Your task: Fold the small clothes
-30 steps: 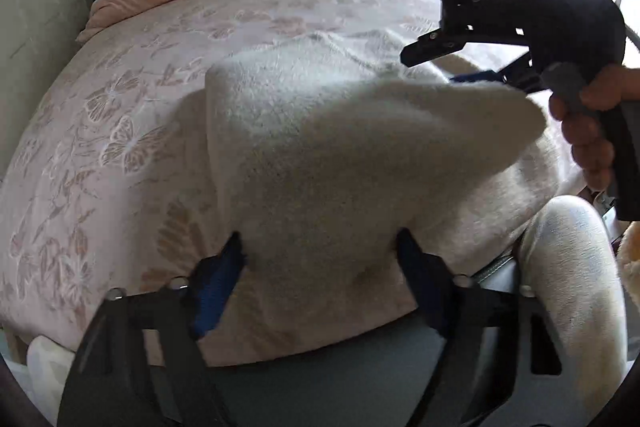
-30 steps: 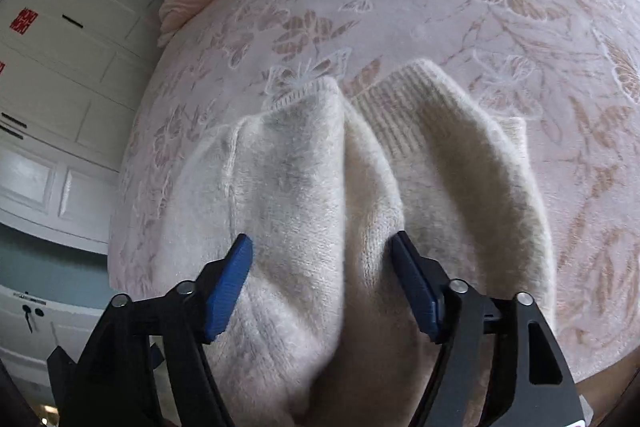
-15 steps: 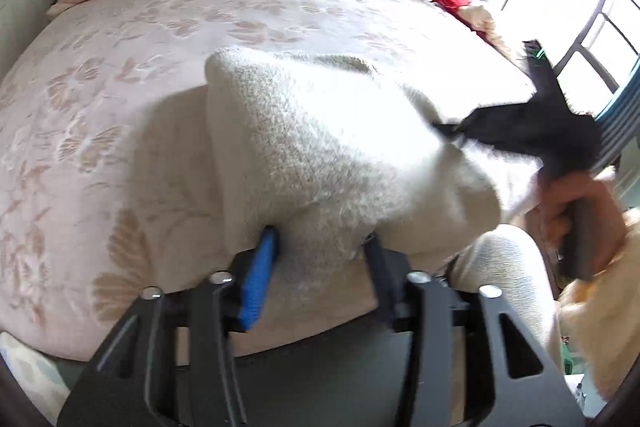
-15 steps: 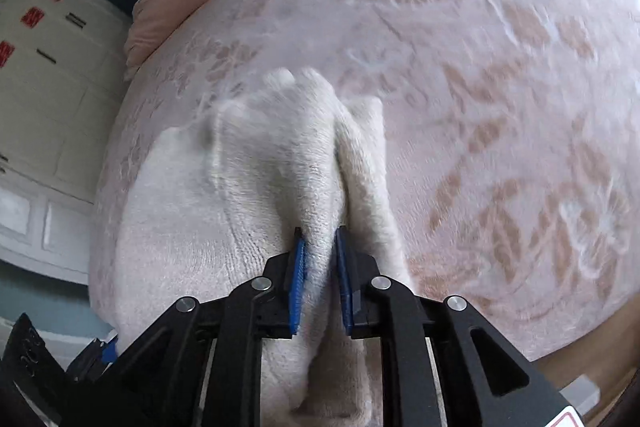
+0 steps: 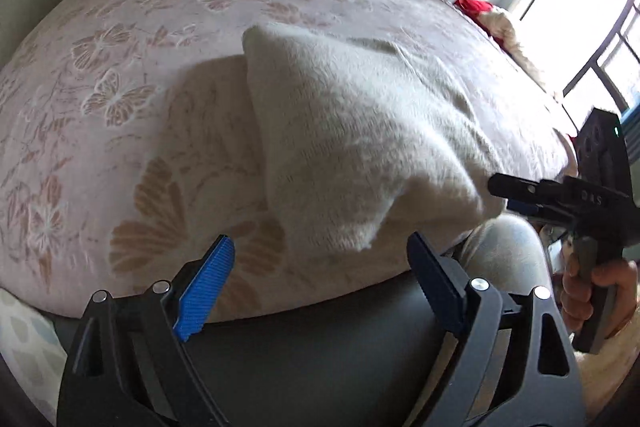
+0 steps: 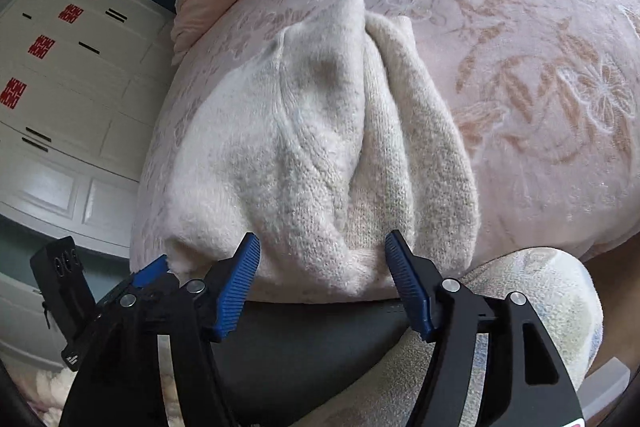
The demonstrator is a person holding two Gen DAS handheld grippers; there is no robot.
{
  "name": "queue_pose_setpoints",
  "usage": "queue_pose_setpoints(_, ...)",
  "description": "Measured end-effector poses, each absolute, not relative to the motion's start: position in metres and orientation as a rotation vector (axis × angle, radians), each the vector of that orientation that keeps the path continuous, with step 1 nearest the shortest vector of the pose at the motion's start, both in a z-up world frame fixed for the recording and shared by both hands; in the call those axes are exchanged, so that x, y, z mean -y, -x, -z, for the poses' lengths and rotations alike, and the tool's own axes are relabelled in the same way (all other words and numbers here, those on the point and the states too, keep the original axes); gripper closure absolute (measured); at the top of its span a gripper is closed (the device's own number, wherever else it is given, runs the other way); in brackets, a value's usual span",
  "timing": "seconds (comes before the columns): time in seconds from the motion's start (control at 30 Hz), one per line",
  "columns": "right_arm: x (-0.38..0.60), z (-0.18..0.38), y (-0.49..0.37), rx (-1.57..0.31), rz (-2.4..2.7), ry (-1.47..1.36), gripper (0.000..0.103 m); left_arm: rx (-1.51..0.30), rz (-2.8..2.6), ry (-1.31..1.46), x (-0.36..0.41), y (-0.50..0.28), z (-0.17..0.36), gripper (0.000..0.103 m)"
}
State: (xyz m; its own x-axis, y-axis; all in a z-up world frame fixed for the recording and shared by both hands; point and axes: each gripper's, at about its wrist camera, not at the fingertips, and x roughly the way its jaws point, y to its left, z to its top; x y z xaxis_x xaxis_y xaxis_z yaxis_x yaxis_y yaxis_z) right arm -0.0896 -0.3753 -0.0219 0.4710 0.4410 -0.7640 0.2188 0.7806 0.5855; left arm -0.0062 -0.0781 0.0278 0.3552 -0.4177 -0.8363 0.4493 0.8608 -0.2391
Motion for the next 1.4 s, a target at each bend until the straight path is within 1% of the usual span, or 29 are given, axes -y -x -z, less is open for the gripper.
queue_pose_setpoints(0.03, 0.372, 0.020, 0.085, -1.094, -0.153, -0.690, 0.090, -1.066, 0.559, -0.055, 0.080, 0.007, -0.025, 0.018)
queue_pose_setpoints(0.07, 0.371, 0.013, 0.083, -1.068, -0.144, -0.676, 0.091, -1.067, 0.557, -0.072, 0.082, 0.007, -0.022, 0.020)
queue_pose_setpoints(0.1, 0.371, -0.003, 0.085, -1.023, -0.128, -0.634, 0.092, -1.074, 0.540, -0.088, 0.082, 0.004, -0.018, 0.033)
queue_pose_setpoints(0.13, 0.374, -0.020, 0.089, -0.979, -0.110, -0.602, 0.093, -1.088, 0.524, -0.087, 0.081, 0.001, -0.016, 0.040)
queue_pose_setpoints(0.2, 0.384, -0.044, 0.096, -0.928, -0.090, -0.578, 0.093, -1.131, 0.490, -0.038, 0.076, -0.009, -0.013, 0.041)
queue_pose_setpoints(0.27, 0.391, -0.037, 0.096, -0.977, -0.040, -0.509, 0.093, -1.151, 0.458, -0.018, 0.073, -0.015, -0.009, 0.042)
queue_pose_setpoints(0.37, 0.390, 0.026, 0.090, -1.152, 0.015, -0.447, 0.092, -1.167, 0.458, -0.026, 0.076, -0.015, -0.001, 0.042)
queue_pose_setpoints(0.4, 0.385, 0.040, 0.090, -1.162, 0.018, -0.460, 0.092, -1.172, 0.455, -0.034, 0.078, -0.014, 0.001, 0.043)
queue_pose_setpoints(0.5, 0.382, 0.024, 0.093, -1.128, 0.025, -0.482, 0.086, -1.174, 0.434, -0.081, 0.080, -0.008, -0.001, 0.042)
queue_pose_setpoints(0.53, 0.384, 0.016, 0.092, -1.108, 0.014, -0.510, 0.082, -1.175, 0.432, -0.079, 0.078, -0.007, -0.005, 0.042)
queue_pose_setpoints(0.57, 0.387, 0.007, 0.093, -1.089, -0.002, -0.538, 0.078, -1.176, 0.436, -0.066, 0.076, -0.005, -0.011, 0.041)
queue_pose_setpoints(0.6, 0.391, -0.004, 0.092, -1.065, -0.010, -0.555, 0.076, -1.175, 0.458, -0.028, 0.073, -0.004, -0.020, 0.037)
queue_pose_setpoints(0.63, 0.395, -0.014, 0.090, -1.041, -0.003, -0.558, 0.066, -1.170, 0.479, 0.003, 0.070, -0.003, -0.032, 0.035)
queue_pose_setpoints(0.67, 0.400, -0.022, 0.087, -1.018, 0.005, -0.564, 0.050, -1.163, 0.497, 0.038, 0.069, -0.003, -0.042, 0.027)
queue_pose_setpoints(0.7, 0.406, -0.029, 0.082, -0.994, 0.004, -0.574, 0.044, -1.148, 0.522, 0.080, 0.069, -0.004, -0.050, 0.016)
queue_pose_setpoints(0.73, 0.411, -0.033, 0.077, -0.975, 0.005, -0.586, 0.038, -1.131, 0.550, 0.127, 0.069, -0.006, -0.059, 0.013)
queue_pose_setpoints(0.77, 0.415, -0.033, 0.070, -0.971, 0.009, -0.591, 0.036, -1.119, 0.588, 0.199, 0.070, -0.012, -0.069, 0.013)
queue_pose_setpoints(0.83, 0.419, -0.030, 0.056, -0.993, 0.011, -0.583, 0.032, -1.119, 0.641, 0.304, 0.076, -0.028, -0.078, 0.009)
queue_pose_setpoints(0.87, 0.418, -0.025, 0.050, -1.006, 0.009, -0.578, 0.030, -1.123, 0.638, 0.332, 0.080, -0.036, -0.078, 0.008)
queue_pose_setpoints(0.93, 0.413, -0.007, 0.037, -1.047, 0.023, -0.562, 0.030, -1.148, 0.609, 0.345, 0.089, -0.055, -0.070, 0.007)
queue_pose_setpoints(1.03, 0.410, 0.023, 0.021, -1.114, 0.039, -0.537, 0.029, -1.246, 0.498, 0.317, 0.103, -0.089, -0.032, 0.007)
queue_pose_setpoints(1.13, 0.409, 0.044, 0.019, -1.128, 0.019, -0.602, 0.018, -1.319, 0.464, 0.335, 0.107, -0.106, 0.001, 0.007)
queue_pose_setpoints(1.2, 0.412, 0.057, 0.019, -1.127, -0.013, -0.722, 0.017, -1.380, 0.467, 0.390, 0.108, -0.110, 0.023, 0.006)
queue_pose_setpoints(1.23, 0.413, 0.061, 0.018, -1.121, -0.022, -0.769, 0.018, -1.403, 0.480, 0.444, 0.107, -0.112, 0.032, 0.006)
queue_pose_setpoints(1.27, 0.415, 0.062, 0.018, -1.112, -0.043, -0.803, 0.033, -1.400, 0.483, 0.478, 0.105, -0.112, 0.033, 0.009)
queue_pose_setpoints(1.3, 0.415, 0.059, 0.017, -1.100, -0.070, -0.840, 0.045, -1.391, 0.504, 0.492, 0.103, -0.114, 0.029, 0.026)
queue_pose_setpoints(1.33, 0.414, 0.053, 0.018, -1.092, -0.064, -0.837, 0.055, -1.391, 0.521, 0.485, 0.103, -0.116, 0.024, 0.038)
queue_pose_setpoints(1.37, 0.411, 0.043, 0.016, -1.086, -0.072, -0.814, 0.062, -1.383, 0.528, 0.472, 0.100, -0.118, 0.016, 0.044)
queue_pose_setpoints(1.4, 0.404, 0.030, 0.015, -1.069, -0.089, -0.774, 0.063, -1.377, 0.541, 0.471, 0.097, -0.118, 0.009, 0.053)
